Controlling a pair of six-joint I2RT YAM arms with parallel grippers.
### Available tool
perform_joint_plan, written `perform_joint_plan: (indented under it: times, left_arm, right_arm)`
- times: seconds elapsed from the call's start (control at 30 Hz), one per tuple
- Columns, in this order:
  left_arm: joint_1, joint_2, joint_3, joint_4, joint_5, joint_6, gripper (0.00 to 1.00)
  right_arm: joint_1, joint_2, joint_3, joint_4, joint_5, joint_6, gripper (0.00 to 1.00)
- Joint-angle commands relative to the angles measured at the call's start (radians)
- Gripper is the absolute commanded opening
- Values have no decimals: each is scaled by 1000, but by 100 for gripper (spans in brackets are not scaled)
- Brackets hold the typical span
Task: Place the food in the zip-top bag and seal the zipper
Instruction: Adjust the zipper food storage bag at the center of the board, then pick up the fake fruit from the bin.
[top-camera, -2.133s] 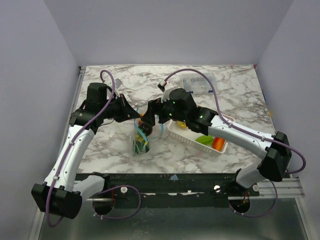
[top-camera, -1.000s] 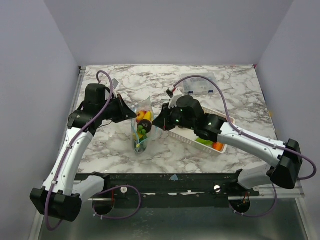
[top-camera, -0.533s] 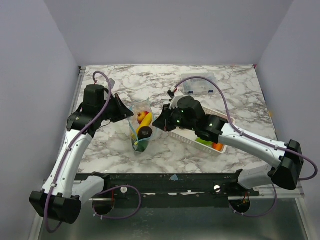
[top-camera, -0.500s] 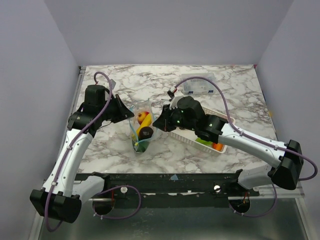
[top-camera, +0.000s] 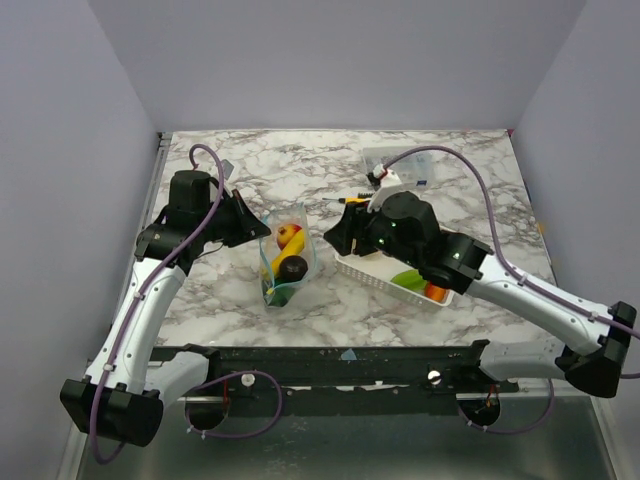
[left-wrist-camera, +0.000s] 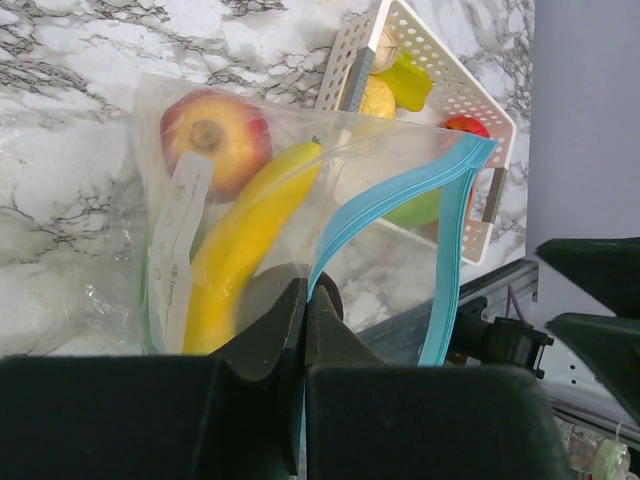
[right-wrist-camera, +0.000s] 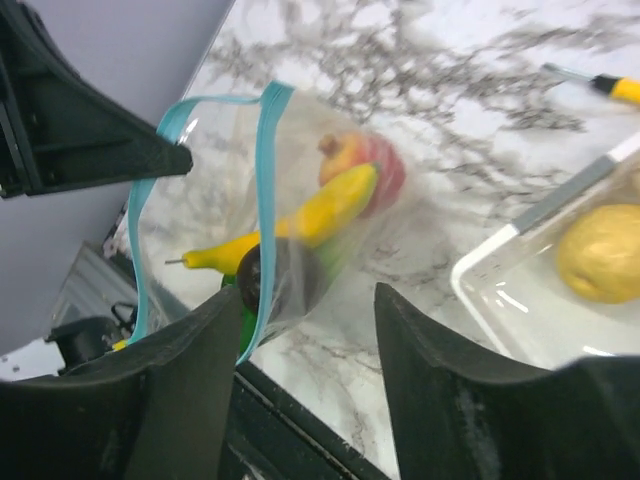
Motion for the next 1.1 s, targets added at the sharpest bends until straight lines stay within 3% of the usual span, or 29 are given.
perform_joint_plan:
  times: [0.0, 0.23, 0.37, 0.47, 0.67, 0.83, 1.07]
  left_arm:
    - [4, -9, 23, 17, 24, 10, 0]
    - [4, -17, 13, 24, 32, 8, 0]
    - [3, -20, 4, 27, 35, 9, 0]
    - [4, -22, 1, 29, 39, 9, 0]
    - [4, -23, -10, 42, 49, 3, 0]
    - [3, -18, -5, 41, 61, 0, 0]
    - [4, -23, -5, 38, 62, 4, 0]
  right_arm:
    - [5, -95, 8, -107, 228, -39, 62]
    - [-35, -129, -81, -245, 472, 5, 72]
    - [-143, -105, -118, -378, 534, 200, 78]
    - [-158, -117, -169, -414, 554, 319, 82]
    - [-160, -119, -244, -446, 538, 509, 82]
    - [-159, -18, -221, -610, 605, 750, 82]
    - [-198, 106, -221, -733, 753, 758, 76]
